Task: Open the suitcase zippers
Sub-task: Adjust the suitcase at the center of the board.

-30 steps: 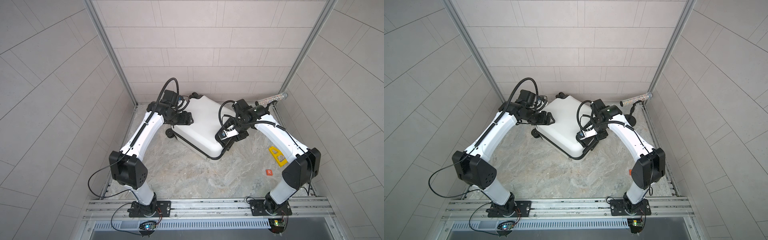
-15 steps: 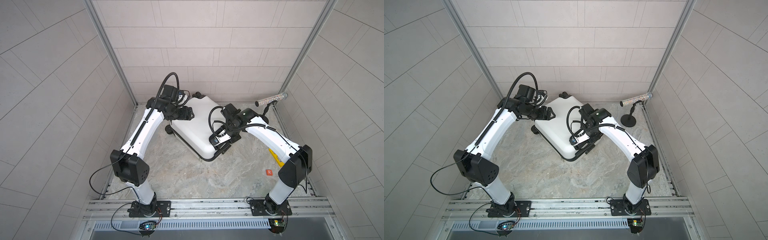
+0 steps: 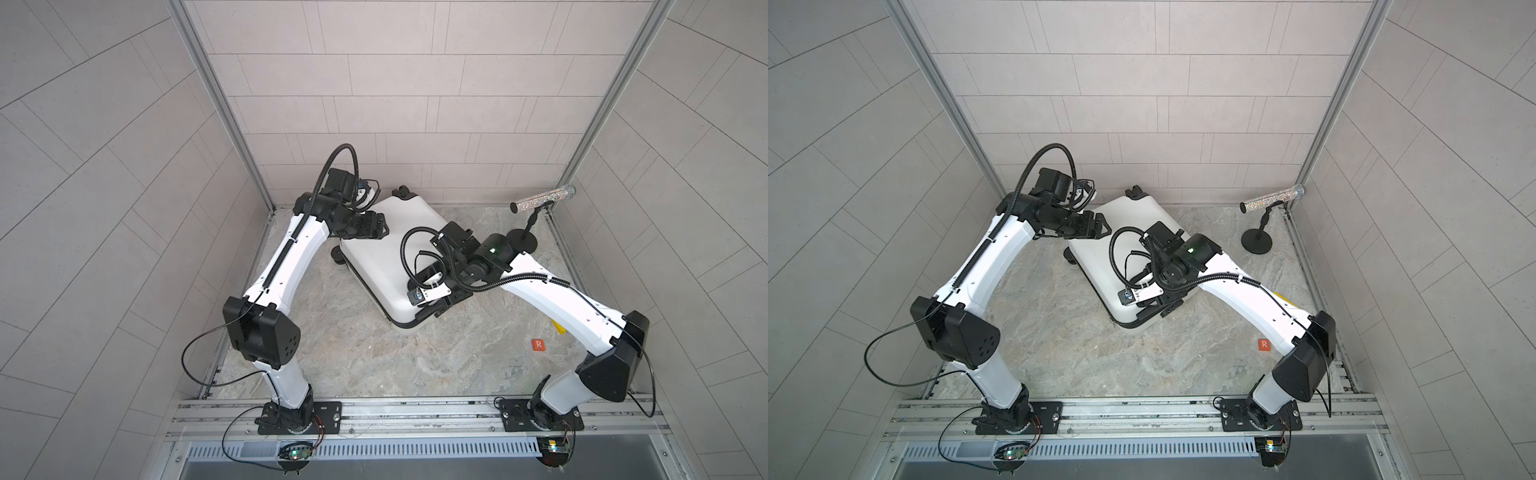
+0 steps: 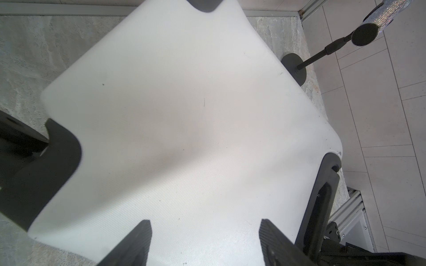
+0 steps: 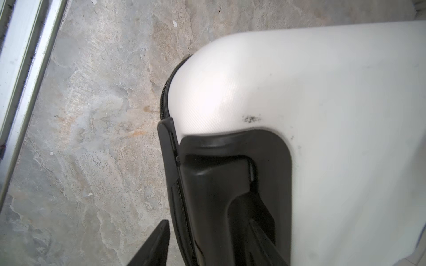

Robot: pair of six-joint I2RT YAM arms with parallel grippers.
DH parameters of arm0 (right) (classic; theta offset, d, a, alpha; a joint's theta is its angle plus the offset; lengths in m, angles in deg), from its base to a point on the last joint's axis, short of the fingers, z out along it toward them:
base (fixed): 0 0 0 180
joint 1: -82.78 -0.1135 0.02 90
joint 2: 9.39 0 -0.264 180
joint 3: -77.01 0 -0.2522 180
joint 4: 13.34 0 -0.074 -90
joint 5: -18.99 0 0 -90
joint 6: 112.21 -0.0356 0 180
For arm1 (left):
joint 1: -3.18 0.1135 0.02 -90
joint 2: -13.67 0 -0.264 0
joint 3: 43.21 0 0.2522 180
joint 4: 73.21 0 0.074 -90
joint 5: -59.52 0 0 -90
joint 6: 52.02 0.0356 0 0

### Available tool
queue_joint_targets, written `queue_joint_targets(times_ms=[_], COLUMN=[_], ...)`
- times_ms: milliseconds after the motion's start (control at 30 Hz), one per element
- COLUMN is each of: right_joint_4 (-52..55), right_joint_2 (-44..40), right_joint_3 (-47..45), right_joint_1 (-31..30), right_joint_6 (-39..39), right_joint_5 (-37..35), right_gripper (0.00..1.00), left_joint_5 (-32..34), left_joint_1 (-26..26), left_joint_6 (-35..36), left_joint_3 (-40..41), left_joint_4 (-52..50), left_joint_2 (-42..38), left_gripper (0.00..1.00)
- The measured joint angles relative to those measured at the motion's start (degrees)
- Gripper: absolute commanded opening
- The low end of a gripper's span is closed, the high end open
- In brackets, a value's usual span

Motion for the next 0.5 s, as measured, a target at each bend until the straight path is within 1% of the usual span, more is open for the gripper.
queue_joint_targets(times_ms=[67, 200, 300, 367, 500], right_joint_4=[0.8, 2.1, 2.8, 3.7, 6.7], right_joint_2=[-0.2, -0.2, -0.2, 0.1, 1.9], right_joint_3=[1.5, 3.8, 4.4, 4.7, 5.8], right_joint_1=[0.5, 2.8, 4.7, 5.7, 7.2], right_joint_6=[-0.7, -1.0, -0.3, 0.6, 2.7], right_joint_5=[-0.2, 0.3, 0.7, 0.8, 0.5], right_gripper=[0.62, 0.63, 0.64, 0.64, 0.64], left_joint_5=[0.1, 0.9, 2.2, 3.8, 9.4], left_joint_1=[0.0, 0.0, 0.0, 0.0, 0.1], left_joint_6=[0.0, 0.0, 0.0, 0.0, 0.8], left_joint_3=[1.1, 3.2, 6.7, 9.7, 17.5], left_joint_4=[0.2, 0.3, 0.7, 1.0, 3.1], left_joint_2=[-1.1, -3.6, -7.0, -9.8, -17.2], left_gripper=[0.79, 0.79, 0.8, 0.8, 0.82])
